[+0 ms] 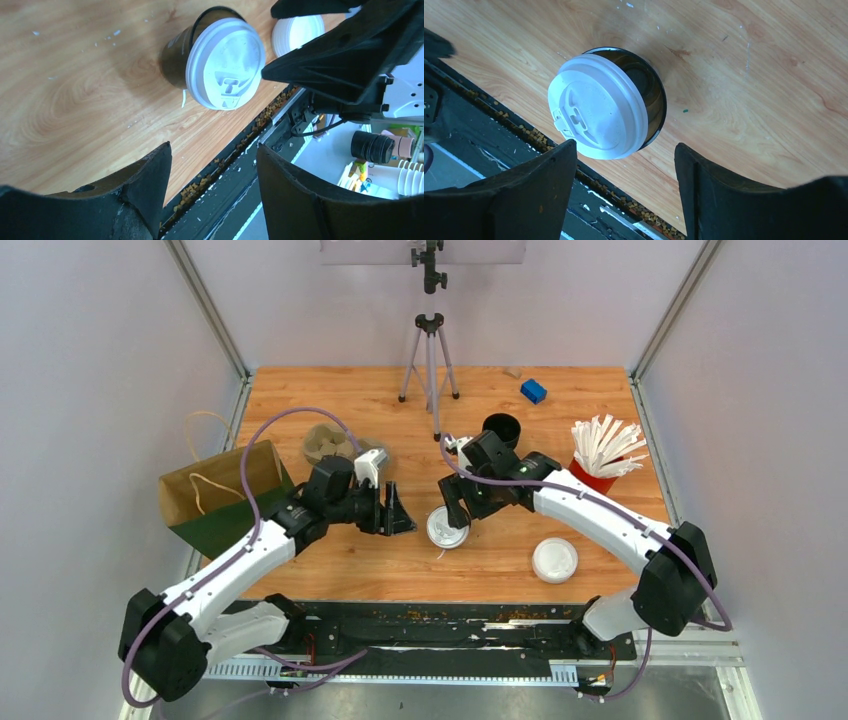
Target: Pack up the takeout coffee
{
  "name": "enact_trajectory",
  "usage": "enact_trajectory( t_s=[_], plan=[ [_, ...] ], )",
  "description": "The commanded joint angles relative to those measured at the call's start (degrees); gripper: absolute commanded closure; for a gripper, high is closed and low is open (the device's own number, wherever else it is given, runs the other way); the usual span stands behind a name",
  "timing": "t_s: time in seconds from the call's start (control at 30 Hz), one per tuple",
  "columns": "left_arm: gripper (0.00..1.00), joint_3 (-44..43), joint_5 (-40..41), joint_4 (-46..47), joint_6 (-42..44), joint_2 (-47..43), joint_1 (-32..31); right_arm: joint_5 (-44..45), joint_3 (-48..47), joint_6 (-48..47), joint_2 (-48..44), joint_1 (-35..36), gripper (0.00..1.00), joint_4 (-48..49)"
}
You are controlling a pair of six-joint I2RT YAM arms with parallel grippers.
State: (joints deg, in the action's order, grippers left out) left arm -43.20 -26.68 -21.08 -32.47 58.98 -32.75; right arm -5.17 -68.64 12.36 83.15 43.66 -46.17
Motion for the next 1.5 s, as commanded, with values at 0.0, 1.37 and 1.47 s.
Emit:
enact_trajectory(
  t_s=[0.0,1.37,1.47],
  plan=[
    [0.30,2.8,0.5,9.4,-4.2,2.3,-2.1,-7.8,0.9,-4.7,-1.2,-3.1,0.30,5.2],
    [0.64,1.2,1.0,19.6,-5.0,16.8,-4.9,-16.3,4.4,-8.1,3.7,-8.5,0.58,10.4],
    [0.68,-0.1,1.8,17.6,-3.5,17.0,-4.9,-15.9,4.2,-7.7,3.7,-8.5,0.57,10.2]
  ],
)
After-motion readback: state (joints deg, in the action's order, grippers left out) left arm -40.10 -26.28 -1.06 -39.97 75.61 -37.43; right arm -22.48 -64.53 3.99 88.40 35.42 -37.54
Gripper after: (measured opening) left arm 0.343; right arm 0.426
